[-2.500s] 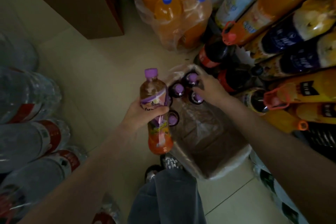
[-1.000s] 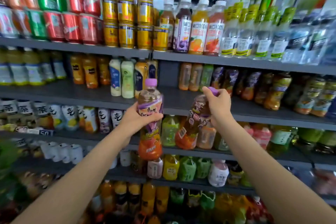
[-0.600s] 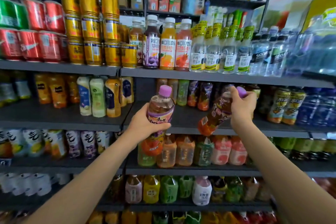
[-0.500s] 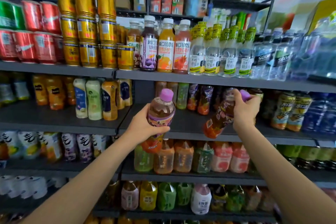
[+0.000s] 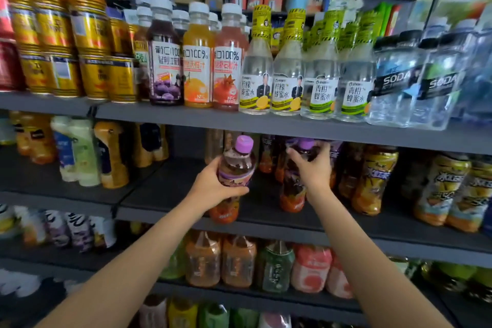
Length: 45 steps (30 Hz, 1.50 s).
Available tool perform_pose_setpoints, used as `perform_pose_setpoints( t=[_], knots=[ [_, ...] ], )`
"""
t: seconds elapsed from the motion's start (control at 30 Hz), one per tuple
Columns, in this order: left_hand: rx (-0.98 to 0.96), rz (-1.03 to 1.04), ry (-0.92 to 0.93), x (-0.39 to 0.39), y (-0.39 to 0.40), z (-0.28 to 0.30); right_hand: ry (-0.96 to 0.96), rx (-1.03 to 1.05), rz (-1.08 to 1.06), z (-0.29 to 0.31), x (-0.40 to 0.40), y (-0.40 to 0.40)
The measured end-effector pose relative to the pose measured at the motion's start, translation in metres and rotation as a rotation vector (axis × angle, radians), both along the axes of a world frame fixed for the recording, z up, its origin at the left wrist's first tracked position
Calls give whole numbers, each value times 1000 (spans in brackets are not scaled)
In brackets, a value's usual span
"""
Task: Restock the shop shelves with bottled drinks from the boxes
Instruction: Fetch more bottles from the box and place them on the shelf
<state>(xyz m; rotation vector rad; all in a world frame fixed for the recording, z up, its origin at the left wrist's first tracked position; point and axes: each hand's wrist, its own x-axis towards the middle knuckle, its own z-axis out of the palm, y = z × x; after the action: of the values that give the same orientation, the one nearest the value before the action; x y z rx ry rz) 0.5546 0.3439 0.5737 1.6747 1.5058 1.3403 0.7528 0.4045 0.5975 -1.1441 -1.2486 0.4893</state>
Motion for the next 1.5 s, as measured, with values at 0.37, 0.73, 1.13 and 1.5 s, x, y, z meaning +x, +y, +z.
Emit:
perform_pose_setpoints(
  t=[0.37, 0.73, 1.13, 1.5],
  knots=[
    [-82, 51, -132, 40, 65, -9, 118, -94, -64, -7, 12, 53],
    [-271, 60, 253, 49, 86, -55, -160, -245, -34, -84, 16, 73],
    [-311, 69, 292, 57, 116, -64, -254, -342, -74, -90, 35, 105],
    [-237, 182, 385, 112, 149, -62, -439, -311, -7, -98, 63, 72]
  ],
)
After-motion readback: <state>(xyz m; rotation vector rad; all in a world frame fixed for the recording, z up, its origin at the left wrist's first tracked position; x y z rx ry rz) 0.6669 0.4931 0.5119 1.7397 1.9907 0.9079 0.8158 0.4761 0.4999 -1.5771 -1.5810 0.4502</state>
